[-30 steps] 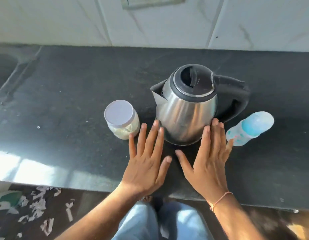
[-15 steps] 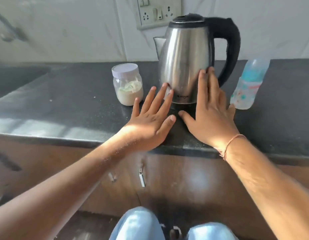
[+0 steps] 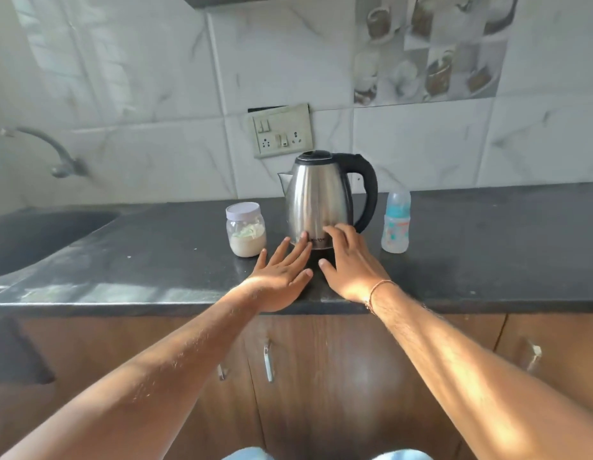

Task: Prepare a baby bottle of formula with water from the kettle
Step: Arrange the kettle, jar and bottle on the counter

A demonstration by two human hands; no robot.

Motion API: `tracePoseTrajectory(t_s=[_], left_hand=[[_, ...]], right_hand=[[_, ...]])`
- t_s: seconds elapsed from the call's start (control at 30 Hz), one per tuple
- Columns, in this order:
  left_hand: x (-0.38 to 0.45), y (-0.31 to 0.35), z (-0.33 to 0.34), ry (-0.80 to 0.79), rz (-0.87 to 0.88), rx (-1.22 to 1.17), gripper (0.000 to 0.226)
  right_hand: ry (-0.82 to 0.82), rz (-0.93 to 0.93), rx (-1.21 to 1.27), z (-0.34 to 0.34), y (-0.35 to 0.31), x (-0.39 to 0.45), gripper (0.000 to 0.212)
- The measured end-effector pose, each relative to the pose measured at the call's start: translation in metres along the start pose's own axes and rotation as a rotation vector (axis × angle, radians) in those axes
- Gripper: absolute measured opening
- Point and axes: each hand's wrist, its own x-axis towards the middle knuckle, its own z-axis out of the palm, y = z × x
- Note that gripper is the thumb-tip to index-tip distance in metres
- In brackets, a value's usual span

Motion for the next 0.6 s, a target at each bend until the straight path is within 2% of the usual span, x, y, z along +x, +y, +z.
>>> tracePoseTrajectory(t_s=[0.47,0.6], left_hand=[[0.041,-0.023,0.003,0.023,0.026,-0.073,0.066],[0.041,-0.024,0.002,0.045,0.037,-0.098,0.065]], right_hand=[[-0.056,0.011,0.010,0.014,0.020,0.036,0.075],[0.013,0.032,0.014,0.011,0.019,0.034,0.063]])
